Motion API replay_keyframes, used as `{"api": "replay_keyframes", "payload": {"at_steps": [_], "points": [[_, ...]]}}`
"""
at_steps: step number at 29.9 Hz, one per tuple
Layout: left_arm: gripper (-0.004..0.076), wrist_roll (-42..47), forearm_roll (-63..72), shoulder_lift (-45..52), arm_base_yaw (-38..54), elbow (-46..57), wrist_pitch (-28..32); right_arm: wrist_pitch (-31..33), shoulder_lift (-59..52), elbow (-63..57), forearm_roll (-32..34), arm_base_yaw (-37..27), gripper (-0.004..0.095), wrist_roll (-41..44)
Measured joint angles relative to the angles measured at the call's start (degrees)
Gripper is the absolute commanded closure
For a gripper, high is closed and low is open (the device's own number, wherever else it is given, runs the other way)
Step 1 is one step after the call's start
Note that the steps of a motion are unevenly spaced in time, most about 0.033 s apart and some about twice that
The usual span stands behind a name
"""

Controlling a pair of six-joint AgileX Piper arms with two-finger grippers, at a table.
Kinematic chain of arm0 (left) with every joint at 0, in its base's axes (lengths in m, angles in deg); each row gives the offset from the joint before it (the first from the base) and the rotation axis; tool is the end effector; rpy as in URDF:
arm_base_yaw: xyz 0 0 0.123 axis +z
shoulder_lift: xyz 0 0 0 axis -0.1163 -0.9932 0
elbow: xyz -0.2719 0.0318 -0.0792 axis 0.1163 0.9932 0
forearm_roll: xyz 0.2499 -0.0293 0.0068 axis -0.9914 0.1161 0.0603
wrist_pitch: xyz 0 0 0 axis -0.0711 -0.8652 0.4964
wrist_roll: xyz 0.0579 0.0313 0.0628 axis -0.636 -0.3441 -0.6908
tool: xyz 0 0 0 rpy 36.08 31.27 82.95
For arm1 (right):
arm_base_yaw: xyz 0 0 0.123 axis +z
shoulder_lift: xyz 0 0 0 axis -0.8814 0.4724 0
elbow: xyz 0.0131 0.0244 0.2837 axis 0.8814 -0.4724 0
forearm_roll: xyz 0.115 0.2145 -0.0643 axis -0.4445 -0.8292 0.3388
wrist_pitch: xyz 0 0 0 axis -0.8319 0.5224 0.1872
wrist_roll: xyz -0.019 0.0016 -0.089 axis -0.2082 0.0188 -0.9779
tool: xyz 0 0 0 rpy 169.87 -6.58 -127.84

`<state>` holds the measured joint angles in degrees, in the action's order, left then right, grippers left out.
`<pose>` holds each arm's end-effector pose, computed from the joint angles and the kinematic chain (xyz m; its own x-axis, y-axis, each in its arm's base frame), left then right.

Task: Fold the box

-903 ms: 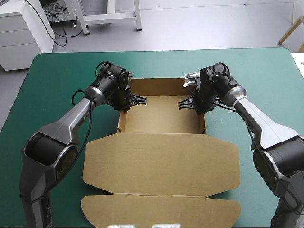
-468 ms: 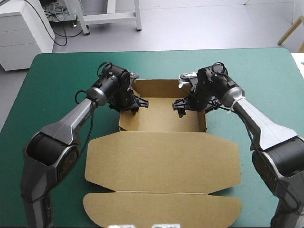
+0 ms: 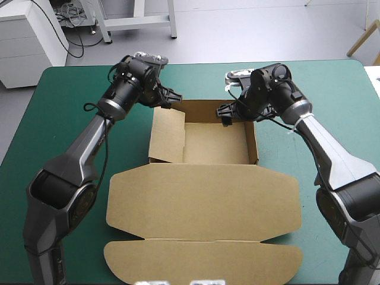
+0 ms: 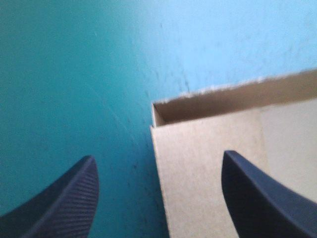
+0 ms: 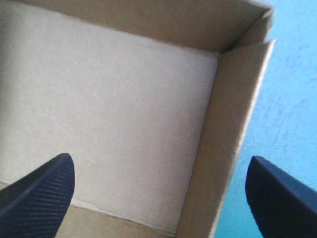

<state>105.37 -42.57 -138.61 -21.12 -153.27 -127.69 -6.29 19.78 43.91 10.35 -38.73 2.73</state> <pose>0.3981 -0.1885 0.3571 -0.8249 0.1734 -0.5380 0.1717 0.9837 0.0538 0.3759 0.1619 0.3391 -0.8878 -0.1906 -0.4190 -0.2495 0.9642 0.0902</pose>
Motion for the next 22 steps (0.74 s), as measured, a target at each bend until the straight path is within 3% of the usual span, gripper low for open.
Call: {"api": "replay_keyframes", "payload": {"at_steps": [9,16,22], "points": [[0.0222,-1.9,-1.9,12.3,0.4,-6.1,-0.6,1.6,-9.9,4.0,1.1,-0.8,0.0054,0.7],[0.0224,-5.2,-2.4,24.6,0.5,-6.1,-0.6,1.9,-17.9,-4.1,2.2,-0.8,0.0054,1.9],[0.0273,-9.2,3.1,34.4,0.6,-6.1,-0.7,1.9,-17.6,-9.8,1.1,-0.8,0.0054,2.6]]}}
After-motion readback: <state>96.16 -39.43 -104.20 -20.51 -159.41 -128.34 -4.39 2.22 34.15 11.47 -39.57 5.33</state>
